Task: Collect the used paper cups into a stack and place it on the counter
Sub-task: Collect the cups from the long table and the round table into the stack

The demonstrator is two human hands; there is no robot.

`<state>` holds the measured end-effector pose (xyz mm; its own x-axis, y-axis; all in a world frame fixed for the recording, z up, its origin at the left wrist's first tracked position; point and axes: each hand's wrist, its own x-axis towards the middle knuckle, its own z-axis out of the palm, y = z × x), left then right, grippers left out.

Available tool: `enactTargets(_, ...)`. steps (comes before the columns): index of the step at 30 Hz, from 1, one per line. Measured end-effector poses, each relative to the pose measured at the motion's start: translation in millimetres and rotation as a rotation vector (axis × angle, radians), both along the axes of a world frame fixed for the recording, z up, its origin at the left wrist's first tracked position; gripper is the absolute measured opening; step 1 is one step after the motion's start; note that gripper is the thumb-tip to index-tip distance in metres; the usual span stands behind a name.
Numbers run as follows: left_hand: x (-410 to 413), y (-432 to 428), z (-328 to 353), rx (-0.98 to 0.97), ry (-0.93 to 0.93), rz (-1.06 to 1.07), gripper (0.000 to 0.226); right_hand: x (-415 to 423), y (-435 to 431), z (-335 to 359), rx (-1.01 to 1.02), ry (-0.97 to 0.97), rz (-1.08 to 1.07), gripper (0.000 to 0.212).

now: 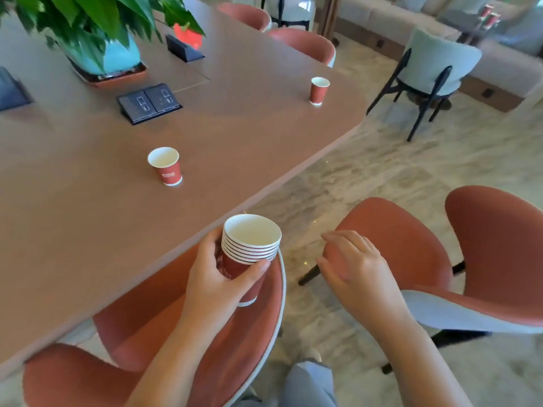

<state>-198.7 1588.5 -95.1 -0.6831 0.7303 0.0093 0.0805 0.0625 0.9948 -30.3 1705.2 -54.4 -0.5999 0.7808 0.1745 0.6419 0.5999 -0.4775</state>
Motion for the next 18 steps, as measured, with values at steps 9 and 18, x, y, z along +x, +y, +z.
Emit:
enactTargets(9, -52.9, 11.9, -11.3, -0.05, -0.021, 0.398, 0.064, -113.3, 72.0, -4.5, -0.039, -0.019, 0.385, 0.034)
enactTargets(18, -91.3, 53.5, -2.6, -0.073, -0.076, 0.656, 0.066, -207.6, 138.2, -19.0, -0.073, -0.046, 0.636, 0.034)
